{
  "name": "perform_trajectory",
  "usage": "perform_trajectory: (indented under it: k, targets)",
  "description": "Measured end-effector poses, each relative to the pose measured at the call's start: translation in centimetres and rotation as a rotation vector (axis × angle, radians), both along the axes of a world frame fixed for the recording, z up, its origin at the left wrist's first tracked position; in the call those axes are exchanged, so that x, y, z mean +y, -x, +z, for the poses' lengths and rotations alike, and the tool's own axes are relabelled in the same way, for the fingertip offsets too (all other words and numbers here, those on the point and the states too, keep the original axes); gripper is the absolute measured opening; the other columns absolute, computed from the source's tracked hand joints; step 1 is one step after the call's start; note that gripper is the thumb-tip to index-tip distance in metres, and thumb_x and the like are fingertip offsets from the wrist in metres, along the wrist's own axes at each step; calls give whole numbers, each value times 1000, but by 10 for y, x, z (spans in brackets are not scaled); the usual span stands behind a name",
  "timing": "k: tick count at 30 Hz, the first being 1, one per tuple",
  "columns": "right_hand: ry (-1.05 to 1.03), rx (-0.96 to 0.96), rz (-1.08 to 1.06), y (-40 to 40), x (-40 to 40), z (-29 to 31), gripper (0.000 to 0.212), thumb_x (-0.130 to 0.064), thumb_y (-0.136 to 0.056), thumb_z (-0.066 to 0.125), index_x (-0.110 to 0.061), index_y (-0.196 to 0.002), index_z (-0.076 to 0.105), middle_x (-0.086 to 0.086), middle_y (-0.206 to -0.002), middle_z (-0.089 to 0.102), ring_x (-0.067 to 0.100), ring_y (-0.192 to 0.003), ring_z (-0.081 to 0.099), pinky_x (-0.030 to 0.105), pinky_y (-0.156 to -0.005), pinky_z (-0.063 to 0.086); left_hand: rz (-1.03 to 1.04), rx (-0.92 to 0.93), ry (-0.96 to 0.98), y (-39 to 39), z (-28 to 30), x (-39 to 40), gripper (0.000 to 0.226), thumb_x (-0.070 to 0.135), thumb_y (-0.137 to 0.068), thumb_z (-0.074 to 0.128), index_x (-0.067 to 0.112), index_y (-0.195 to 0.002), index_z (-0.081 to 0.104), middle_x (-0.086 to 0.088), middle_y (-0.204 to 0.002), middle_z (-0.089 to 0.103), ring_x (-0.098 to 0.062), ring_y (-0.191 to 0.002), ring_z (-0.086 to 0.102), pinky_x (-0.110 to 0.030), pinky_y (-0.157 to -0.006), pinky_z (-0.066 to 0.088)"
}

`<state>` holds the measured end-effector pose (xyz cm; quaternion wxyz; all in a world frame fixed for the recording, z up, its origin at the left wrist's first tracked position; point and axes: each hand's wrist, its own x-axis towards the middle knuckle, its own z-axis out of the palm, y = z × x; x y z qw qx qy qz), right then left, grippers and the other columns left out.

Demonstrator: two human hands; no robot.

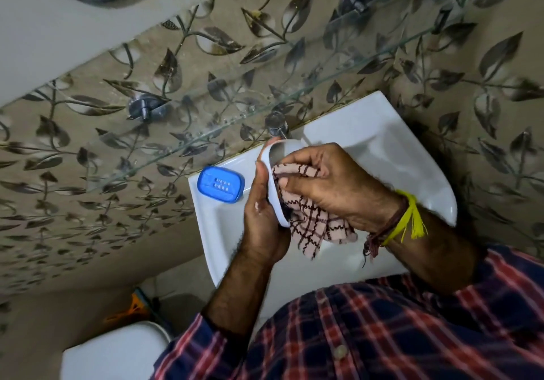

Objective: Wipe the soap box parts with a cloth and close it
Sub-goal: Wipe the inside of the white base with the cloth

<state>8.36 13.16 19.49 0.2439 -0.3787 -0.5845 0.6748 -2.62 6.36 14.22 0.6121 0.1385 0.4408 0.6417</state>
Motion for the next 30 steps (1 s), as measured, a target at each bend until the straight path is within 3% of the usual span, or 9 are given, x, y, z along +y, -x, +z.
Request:
perform_trajectory:
  k: [3,5,10,13,18,21,23,26,30]
  targets:
    - [76,6,-63,1,2,-2,18,4,-87,67,-5,-99,76,11,-92,79,20,-83,75,32,-80,62,-8,53,38,-6,2,-2,63,55,-91,52,7,-129,67,-18,-125,72,-29,-118,68,-41,-103,54]
    - [60,39,-155,3,4,-2,17,4,-89,66,-4,-101,75,12,-96,78,21,-89,74,35,-88,61,35,91,83,-13,-1,-2,67,54,-93,48,8,-140,57,-15,-131,69,-27,-123,65,-40,-106,52]
    - [-73,-42,40,-2,-6,-1,17,6,-87,66,-3,-97,76,12,-91,79,27,-90,75,42,-87,62,20,27,49,-5,3,-5,71,55,-95,46,1,-139,57,-22,-123,69,-32,-115,68,-45,-104,52]
    - [-15,-15,-117,0,-2,0,18,2,-88,68,-8,-100,76,8,-94,79,23,-93,76,43,-92,60,41,71,73,-14,0,-6,67,52,-99,42,7,-148,49,-17,-132,68,-28,-122,66,-41,-102,55]
    - [-85,-45,62,-4,-13,1,19,6,-86,68,-3,-101,76,10,-96,79,22,-94,75,35,-89,61,10,12,-16,-2,1,-10,53,52,-97,43,18,-114,79,-11,-114,77,-22,-109,73,-31,-88,58]
    - [29,-38,13,-5,-9,2,19,6,-87,67,-3,-102,76,13,-96,78,25,-94,75,40,-91,60,29,17,11,-7,-4,-13,52,49,-102,37,19,-125,73,-12,-122,74,-23,-114,71,-35,-92,58]
    - [-12,-23,-16,-4,-5,5,21,6,-89,64,-4,-104,75,13,-99,78,26,-97,74,39,-92,59,40,16,21,-8,-5,-11,54,49,-103,38,14,-132,68,-13,-127,72,-23,-119,68,-36,-97,57]
    - [-123,-88,174,-5,-11,7,20,6,-89,65,1,-106,74,10,-103,78,21,-100,73,30,-92,59,5,12,-14,3,1,-8,56,51,-98,42,11,-109,79,-15,-107,78,-25,-101,75,-32,-83,61]
    - [2,-59,60,-4,-9,4,21,7,-90,63,3,-108,72,19,-105,76,21,-93,73,30,-86,59,23,26,65,0,-1,-8,53,49,-100,41,12,-120,73,-17,-113,76,-27,-103,74,-35,-84,61]
